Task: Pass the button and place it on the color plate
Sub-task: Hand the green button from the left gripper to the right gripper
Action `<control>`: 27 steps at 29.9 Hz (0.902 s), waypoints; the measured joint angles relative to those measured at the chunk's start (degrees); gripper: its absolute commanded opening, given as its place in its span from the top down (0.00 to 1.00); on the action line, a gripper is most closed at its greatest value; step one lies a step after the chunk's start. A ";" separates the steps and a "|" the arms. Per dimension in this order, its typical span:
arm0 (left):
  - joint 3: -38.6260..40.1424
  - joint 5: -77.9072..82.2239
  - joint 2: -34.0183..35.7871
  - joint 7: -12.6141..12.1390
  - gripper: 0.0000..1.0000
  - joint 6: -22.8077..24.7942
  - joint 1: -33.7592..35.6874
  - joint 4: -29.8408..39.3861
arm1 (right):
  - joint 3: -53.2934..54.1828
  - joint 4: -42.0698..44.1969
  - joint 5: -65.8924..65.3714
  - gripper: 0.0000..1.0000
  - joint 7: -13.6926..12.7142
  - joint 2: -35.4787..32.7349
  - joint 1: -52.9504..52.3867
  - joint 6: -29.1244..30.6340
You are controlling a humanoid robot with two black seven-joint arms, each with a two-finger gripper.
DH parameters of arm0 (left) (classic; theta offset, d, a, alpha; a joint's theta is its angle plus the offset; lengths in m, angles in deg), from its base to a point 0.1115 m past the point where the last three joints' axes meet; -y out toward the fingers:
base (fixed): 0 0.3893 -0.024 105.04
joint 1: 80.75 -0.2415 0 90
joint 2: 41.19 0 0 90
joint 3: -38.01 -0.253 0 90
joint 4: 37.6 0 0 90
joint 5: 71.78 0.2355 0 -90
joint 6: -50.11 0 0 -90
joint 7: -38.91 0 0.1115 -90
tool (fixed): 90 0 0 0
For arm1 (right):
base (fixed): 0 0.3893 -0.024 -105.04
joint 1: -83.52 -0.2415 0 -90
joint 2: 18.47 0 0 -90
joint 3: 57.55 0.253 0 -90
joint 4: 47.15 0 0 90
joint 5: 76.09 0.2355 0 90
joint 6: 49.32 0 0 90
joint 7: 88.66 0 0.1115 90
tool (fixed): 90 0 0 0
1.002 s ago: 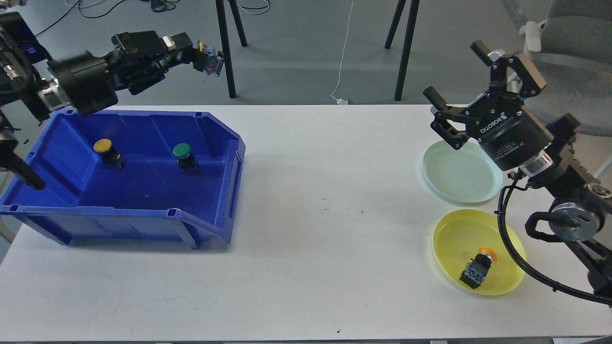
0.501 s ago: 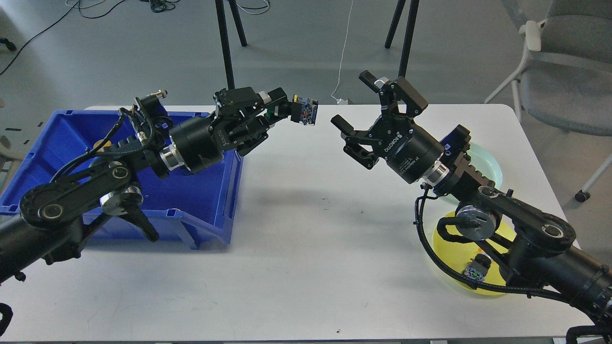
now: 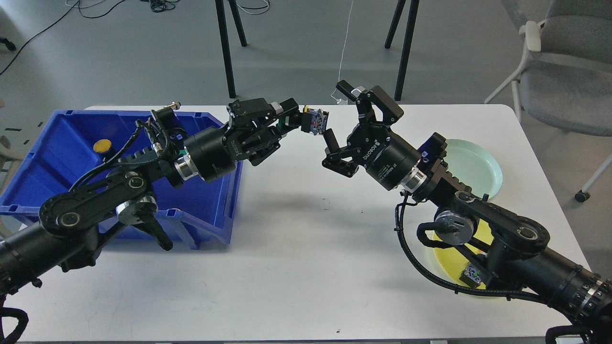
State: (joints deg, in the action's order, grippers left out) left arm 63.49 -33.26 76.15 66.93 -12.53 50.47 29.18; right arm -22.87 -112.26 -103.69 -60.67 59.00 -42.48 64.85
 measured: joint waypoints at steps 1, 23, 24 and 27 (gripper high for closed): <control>0.00 0.00 -0.01 -0.01 0.87 -0.01 0.00 -0.02 | -0.31 0.00 0.01 0.01 0.02 0.00 0.00 0.01; 0.01 -0.03 -0.97 -0.02 0.87 -0.23 -0.01 -0.95 | -1.80 -0.18 0.07 0.43 0.02 0.22 0.14 -1.10; 0.00 -0.03 -0.97 -0.02 0.87 -0.20 -0.01 -0.95 | -1.81 -0.15 -0.01 0.47 0.01 0.23 0.13 -1.17; -0.05 -0.03 -0.97 -0.02 0.86 -0.19 -0.01 -0.95 | -1.94 0.01 -0.90 0.59 0.00 0.22 0.04 -1.24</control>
State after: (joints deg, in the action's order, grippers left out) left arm 63.44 -33.28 75.18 66.91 -12.71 50.46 28.23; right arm -24.81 -112.25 -104.59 -60.66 59.22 -42.44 63.61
